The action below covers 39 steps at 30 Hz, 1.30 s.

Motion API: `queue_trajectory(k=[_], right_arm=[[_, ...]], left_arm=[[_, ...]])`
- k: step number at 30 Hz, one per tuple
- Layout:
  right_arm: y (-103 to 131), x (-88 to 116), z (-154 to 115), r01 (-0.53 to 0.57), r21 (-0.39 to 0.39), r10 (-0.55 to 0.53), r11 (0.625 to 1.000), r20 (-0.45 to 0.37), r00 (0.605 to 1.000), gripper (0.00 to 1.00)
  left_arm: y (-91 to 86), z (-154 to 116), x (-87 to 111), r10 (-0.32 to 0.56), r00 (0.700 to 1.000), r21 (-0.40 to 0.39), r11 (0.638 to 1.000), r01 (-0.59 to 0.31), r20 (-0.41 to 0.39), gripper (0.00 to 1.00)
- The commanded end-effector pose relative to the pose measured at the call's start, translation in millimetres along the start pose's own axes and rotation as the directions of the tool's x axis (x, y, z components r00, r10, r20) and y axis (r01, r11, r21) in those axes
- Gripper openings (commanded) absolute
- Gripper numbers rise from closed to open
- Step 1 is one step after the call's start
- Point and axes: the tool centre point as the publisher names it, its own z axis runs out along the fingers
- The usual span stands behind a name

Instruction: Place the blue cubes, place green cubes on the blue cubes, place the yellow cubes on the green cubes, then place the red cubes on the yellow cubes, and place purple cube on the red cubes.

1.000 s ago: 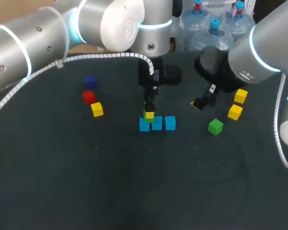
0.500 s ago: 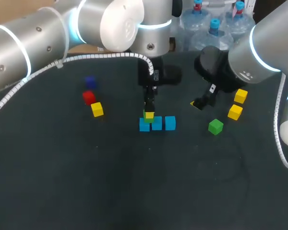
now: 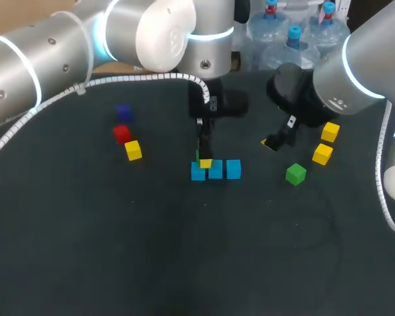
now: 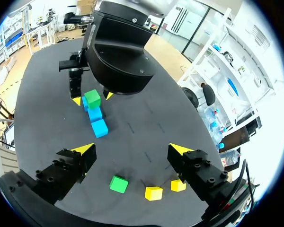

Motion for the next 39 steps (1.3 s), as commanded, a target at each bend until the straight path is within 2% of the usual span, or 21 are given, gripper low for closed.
queue_trajectory(k=[1, 10, 20, 28, 32, 39], right_arm=[[2.5, 1.4, -0.8, -0.002, 0.012, 0.002, 1.000, 0.002, 1.000, 1.00], [2.5, 1.4, -0.8, -0.002, 0.012, 0.002, 1.000, 0.002, 1.000, 1.00], [2.5, 1.4, -0.8, -0.002, 0.012, 0.002, 1.000, 0.002, 1.000, 1.00], [2.5, 1.4, -0.8, -0.002, 0.012, 0.002, 1.000, 0.002, 1.000, 1.00], [2.5, 1.4, -0.8, -0.002, 0.012, 0.002, 1.000, 0.002, 1.000, 1.00], [2.5, 1.4, -0.8, -0.002, 0.012, 0.002, 1.000, 0.002, 1.000, 1.00]], left_arm=[[-1.1, -0.3, 1.7, 0.002, 1.000, -0.003, 1.000, -0.002, 0.005, 1.00], [-2.8, -7.1, 4.0, 0.006, 1.000, -0.006, 1.000, -0.006, 0.008, 1.00], [-9.9, -47.8, 13.8, 0.021, 0.997, -0.059, 0.998, -0.017, 0.076, 1.00], [-15.7, -79.7, 26.4, 0.032, 0.985, -0.115, 0.993, -0.013, 0.171, 1.00], [-16.1, -91.1, 37.6, 0.011, 0.973, -0.159, 0.987, 0.027, 0.231, 1.00], [-16.3, -101.6, 70.4, -0.059, 0.936, -0.239, 0.960, 0.149, 0.347, 1.00]])
